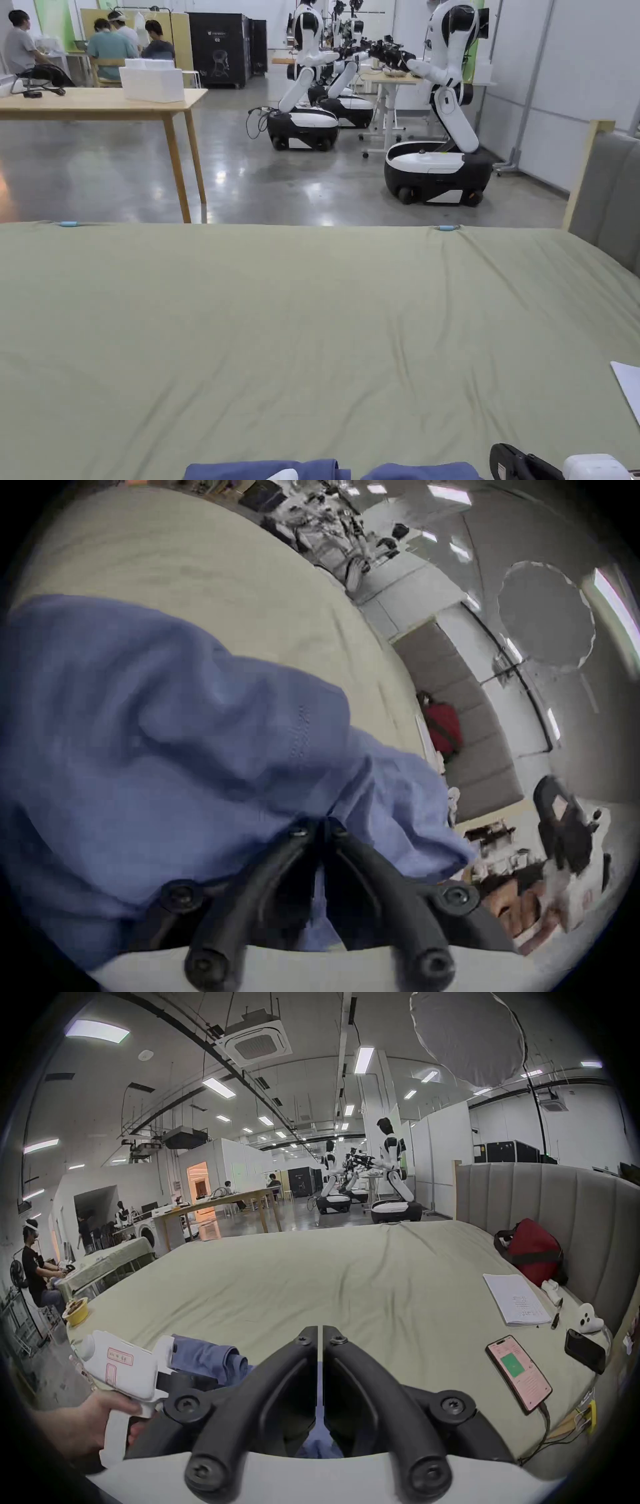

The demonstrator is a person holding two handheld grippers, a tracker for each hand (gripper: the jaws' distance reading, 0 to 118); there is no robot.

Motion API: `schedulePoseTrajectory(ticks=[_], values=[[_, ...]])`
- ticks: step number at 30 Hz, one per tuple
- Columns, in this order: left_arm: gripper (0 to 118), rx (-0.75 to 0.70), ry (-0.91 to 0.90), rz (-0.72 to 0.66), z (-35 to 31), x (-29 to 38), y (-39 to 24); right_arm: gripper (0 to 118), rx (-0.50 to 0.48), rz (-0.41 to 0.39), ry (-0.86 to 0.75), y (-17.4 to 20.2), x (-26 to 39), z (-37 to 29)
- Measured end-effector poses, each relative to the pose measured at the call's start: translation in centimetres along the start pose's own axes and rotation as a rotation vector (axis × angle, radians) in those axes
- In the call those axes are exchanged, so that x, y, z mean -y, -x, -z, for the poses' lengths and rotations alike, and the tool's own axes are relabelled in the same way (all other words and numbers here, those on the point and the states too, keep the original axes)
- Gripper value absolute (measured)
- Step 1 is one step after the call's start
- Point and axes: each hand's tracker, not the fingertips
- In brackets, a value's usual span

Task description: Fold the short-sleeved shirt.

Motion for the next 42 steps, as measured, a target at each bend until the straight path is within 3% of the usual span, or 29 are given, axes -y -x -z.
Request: schedulePoseTrajectory(ticks=[6, 9, 10, 11, 12, 13, 14, 15, 19, 22, 23, 24, 25, 26, 28, 30, 31, 35, 38, 40, 42], values=[[5, 0.034, -0.235, 0.1, -10.6, -1.4, 0.3, 4, -0.014, -0.019, 0.01, 0.3, 0.2, 0.2], [7, -0.067, -0.321, 0.056, -15.8, -2.3, 4.2, 4, -0.022, -0.015, 0.017, 0.7, 0.4, 0.7], [19, -0.091, -0.322, 0.052, -17.1, -2.5, 5.5, 4, -0.028, -0.01, 0.018, 0.8, 0.5, 0.9], [46, -0.133, -0.312, 0.038, -18.2, -2.9, 6.9, 4, -0.032, -0.007, 0.02, 1.0, 0.5, 1.1], [96, -0.163, -0.283, 0.003, -18.9, -3.1, 8.1, 4, -0.038, -0.007, 0.024, 1.3, 0.6, 1.3], [117, -0.155, -0.263, -0.024, -19.4, -2.9, 9.2, 4, -0.041, -0.012, 0.028, 1.6, 0.7, 1.4], [118, -0.132, -0.283, -0.051, -19.8, -2.5, 10.3, 4, -0.042, -0.021, 0.032, 1.9, 0.7, 1.6], [118, -0.111, -0.339, -0.076, -20.0, -3.0, 11.7, 4, -0.048, -0.028, 0.038, 2.2, 0.6, 1.8], [118, 0.111, -0.249, -0.353, -16.8, -2.8, 15.6, 4, -0.063, -0.038, 0.043, 3.0, 0.2, 2.0], [118, 0.262, -0.252, -0.332, -13.9, -3.6, 15.0, 4, -0.06, -0.051, 0.037, 3.3, -0.1, 1.8], [116, 0.266, -0.228, -0.35, -13.3, -3.0, 12.1, 4, -0.058, -0.052, 0.036, 3.3, -0.3, 1.8], [100, 0.291, -0.214, -0.362, -12.3, -3.1, 11.4, 4, -0.056, -0.052, 0.035, 3.2, -0.4, 1.7], [61, 0.284, -0.191, -0.358, -11.2, -3.2, 10.8, 4, -0.052, -0.054, 0.034, 3.2, -0.4, 1.6], [9, 0.223, -0.201, -0.362, -10.7, -3.1, 10.5, 4, -0.048, -0.057, 0.034, 3.1, -0.5, 1.6], [10, 0.018, -0.189, -0.431, -9.2, -2.6, 11.5, 4, -0.041, -0.06, 0.035, 2.9, -0.7, 1.4], [10, 0.146, -0.261, -0.431, -10.2, -2.5, 11.8, 4, -0.034, -0.066, 0.033, 2.8, -0.8, 1.0], [10, 0.069, -0.286, -0.404, -11.3, -2.4, 11.6, 4, -0.03, -0.07, 0.033, 2.7, -0.9, 0.9], [8, -0.074, -0.373, -0.235, -16.2, -3.7, 11.8, 4, -0.03, -0.081, 0.037, 2.6, -1.0, 0.8], [8, -0.288, -0.441, -0.084, -20.5, -5.1, 11.0, 4, -0.036, -0.082, 0.037, 2.8, -0.8, 1.1], [8, -0.338, -0.478, -0.047, -22.5, -5.5, 9.6, 4, -0.044, -0.074, 0.035, 3.0, -0.7, 1.1], [8, -0.396, -0.485, 0.122, -22.5, -5.4, 5.9, 4, -0.051, -0.07, 0.029, 3.2, -0.5, 0.9]])
